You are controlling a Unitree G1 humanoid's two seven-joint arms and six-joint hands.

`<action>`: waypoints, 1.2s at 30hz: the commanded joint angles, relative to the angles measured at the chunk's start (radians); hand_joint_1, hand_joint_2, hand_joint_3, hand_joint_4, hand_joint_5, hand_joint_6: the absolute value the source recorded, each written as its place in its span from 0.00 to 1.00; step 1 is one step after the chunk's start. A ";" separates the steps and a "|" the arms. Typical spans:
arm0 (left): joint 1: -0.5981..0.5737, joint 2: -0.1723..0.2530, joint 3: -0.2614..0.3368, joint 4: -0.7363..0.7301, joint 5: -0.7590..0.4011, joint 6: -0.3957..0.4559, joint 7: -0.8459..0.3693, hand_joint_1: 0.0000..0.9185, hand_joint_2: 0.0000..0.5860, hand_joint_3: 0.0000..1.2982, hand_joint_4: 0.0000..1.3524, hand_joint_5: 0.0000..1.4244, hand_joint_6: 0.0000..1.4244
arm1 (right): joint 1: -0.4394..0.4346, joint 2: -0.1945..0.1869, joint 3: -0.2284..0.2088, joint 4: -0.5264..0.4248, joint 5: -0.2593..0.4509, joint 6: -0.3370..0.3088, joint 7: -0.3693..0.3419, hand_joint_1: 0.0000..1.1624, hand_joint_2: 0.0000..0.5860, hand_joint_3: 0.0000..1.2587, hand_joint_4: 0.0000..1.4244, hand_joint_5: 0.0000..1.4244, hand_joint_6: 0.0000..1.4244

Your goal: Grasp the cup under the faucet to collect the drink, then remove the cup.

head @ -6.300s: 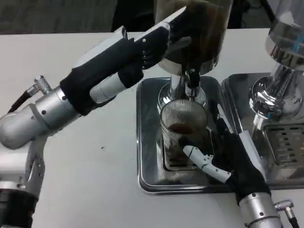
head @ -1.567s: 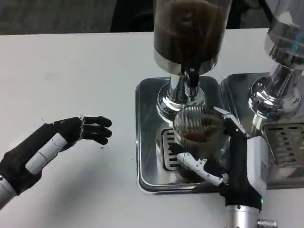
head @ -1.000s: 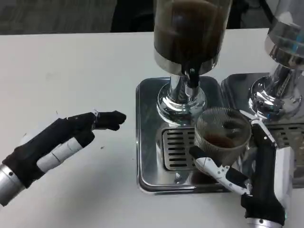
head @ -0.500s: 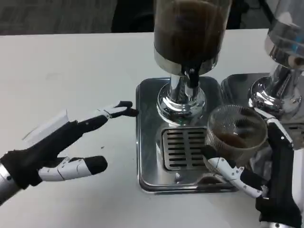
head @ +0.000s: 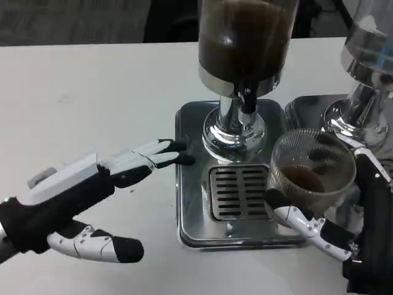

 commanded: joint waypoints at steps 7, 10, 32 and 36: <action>0.070 0.074 -0.017 -0.139 -0.077 -0.035 -0.004 0.00 0.13 0.09 0.00 0.00 0.03 | 0.053 0.001 -0.024 -0.126 0.033 -0.016 0.071 0.85 0.15 0.57 0.64 0.80 1.00; 0.087 0.087 -0.016 -0.169 -0.095 -0.037 -0.007 0.00 0.12 0.09 0.00 0.00 0.03 | 0.059 0.001 -0.033 -0.138 0.036 -0.017 0.086 0.85 0.15 0.57 0.64 0.80 1.00; 0.175 0.154 0.025 -0.290 -0.169 -0.044 0.000 0.00 0.11 0.09 0.00 0.00 0.02 | 0.118 0.009 -0.069 -0.256 0.098 -0.024 0.184 0.85 0.15 0.59 0.66 0.81 1.00; 0.187 0.156 0.033 -0.297 -0.174 -0.044 0.000 0.00 0.11 0.09 0.00 0.00 0.02 | 0.125 0.011 -0.072 -0.262 0.103 -0.029 0.192 0.85 0.15 0.59 0.66 0.81 1.00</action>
